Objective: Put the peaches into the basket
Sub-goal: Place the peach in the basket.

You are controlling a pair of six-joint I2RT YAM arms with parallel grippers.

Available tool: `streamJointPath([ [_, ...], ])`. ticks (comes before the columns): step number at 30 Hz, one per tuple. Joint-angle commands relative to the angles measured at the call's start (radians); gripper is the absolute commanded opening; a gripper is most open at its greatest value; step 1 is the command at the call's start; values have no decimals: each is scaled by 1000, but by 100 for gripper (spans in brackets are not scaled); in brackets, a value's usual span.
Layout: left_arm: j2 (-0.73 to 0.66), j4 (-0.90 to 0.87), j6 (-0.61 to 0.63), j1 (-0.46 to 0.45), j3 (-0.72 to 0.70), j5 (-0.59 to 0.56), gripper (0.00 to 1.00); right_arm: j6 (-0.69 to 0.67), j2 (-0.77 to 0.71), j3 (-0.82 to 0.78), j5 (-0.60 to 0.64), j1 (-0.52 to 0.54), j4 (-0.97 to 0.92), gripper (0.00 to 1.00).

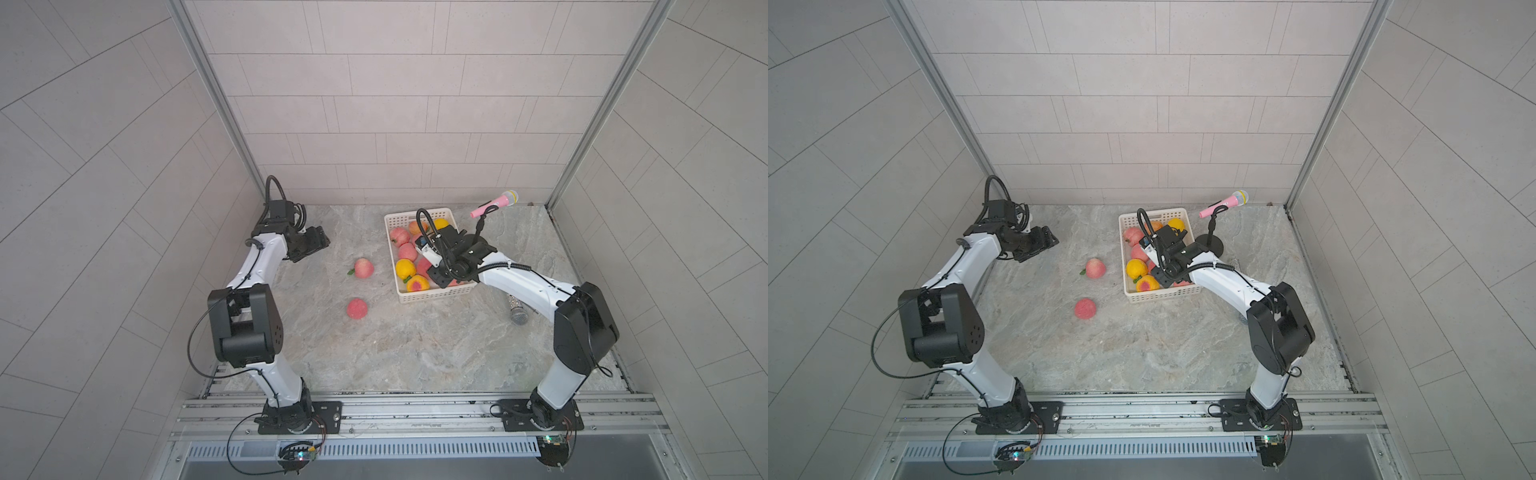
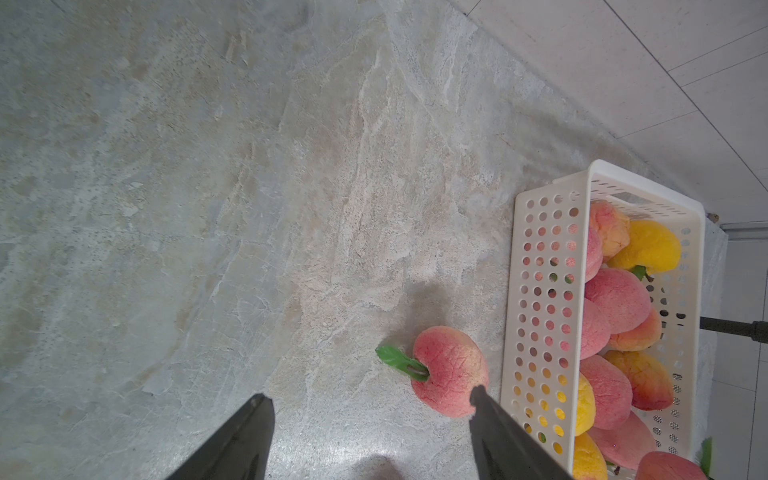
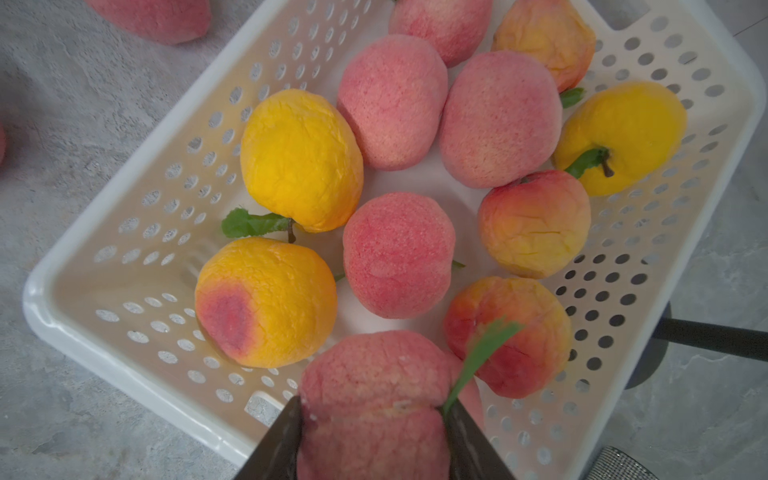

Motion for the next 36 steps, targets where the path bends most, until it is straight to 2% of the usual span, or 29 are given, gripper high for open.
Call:
streamJointPath([
  [1, 12, 8, 2, -1, -11, 4, 80, 36, 23, -14, -18, 0, 4, 27],
  [8, 14, 9, 3, -2, -11, 4, 80, 60, 58, -29, -30, -9, 3, 30],
  [14, 16, 8, 4, -1, -9, 5, 80, 81, 51, -36, -57, -12, 2, 41],
  [18, 16, 8, 4, -1, -11, 4, 80, 108, 40, -41, -58, -13, 13, 61],
  [21, 15, 8, 4, -2, -11, 4, 80, 124, 24, -41, -70, -20, 20, 70],
  [26, 16, 9, 4, -2, -11, 5, 80, 152, -22, -48, -77, -42, 36, 70],
  [36, 18, 8, 5, -2, -9, 10, 80, 184, -46, -77, -85, -81, 35, 58],
])
